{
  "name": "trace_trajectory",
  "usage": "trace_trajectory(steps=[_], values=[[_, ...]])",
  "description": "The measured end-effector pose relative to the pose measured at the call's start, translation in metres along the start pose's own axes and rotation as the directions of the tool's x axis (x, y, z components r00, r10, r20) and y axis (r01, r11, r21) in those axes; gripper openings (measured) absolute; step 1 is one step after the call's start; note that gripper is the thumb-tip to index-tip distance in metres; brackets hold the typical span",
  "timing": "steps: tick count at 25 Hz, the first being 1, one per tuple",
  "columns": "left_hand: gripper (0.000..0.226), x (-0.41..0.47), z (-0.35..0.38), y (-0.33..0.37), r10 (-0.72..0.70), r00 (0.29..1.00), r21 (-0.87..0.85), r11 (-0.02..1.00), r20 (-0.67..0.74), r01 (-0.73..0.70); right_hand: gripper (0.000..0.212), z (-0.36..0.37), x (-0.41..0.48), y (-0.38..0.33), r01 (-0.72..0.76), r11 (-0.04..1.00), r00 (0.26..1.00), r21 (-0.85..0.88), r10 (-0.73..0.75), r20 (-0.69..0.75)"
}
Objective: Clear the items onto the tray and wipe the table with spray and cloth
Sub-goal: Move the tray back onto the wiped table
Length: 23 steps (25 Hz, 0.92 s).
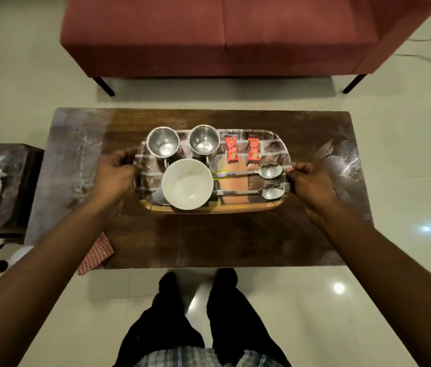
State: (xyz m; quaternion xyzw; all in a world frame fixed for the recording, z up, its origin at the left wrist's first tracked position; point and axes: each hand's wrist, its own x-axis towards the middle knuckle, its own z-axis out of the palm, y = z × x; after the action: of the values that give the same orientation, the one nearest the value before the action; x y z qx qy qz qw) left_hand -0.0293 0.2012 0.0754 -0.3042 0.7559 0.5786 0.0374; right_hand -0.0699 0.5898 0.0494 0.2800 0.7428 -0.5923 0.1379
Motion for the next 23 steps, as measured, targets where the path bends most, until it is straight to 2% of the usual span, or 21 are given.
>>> trace_trajectory(steps=[4,7,11,16,23], values=[[0.051,0.019,0.038,-0.028,-0.039,0.999,0.031,0.999,0.029,0.038,0.017,-0.003,0.037,0.034,-0.060,0.998,0.998,-0.019,0.059,-0.033],[0.047,0.045,0.054,-0.050,-0.061,0.998,0.045,0.997,0.025,0.060,0.019,0.006,0.066,0.057,-0.084,0.995,0.996,-0.061,0.084,-0.003],[0.057,0.080,0.070,-0.076,-0.120,0.992,0.086,0.989,0.036,0.117,0.014,0.026,0.105,0.081,-0.104,0.987,0.995,-0.120,0.103,-0.016],[0.058,0.126,0.091,-0.119,-0.162,0.987,0.106,0.981,0.006,0.161,0.023,0.051,0.151,0.110,-0.118,0.981,0.993,-0.154,0.119,-0.002],[0.053,0.168,0.113,-0.165,-0.125,0.992,0.084,0.989,0.013,0.123,0.025,0.067,0.184,0.139,-0.116,0.972,0.993,-0.203,0.113,-0.025]])
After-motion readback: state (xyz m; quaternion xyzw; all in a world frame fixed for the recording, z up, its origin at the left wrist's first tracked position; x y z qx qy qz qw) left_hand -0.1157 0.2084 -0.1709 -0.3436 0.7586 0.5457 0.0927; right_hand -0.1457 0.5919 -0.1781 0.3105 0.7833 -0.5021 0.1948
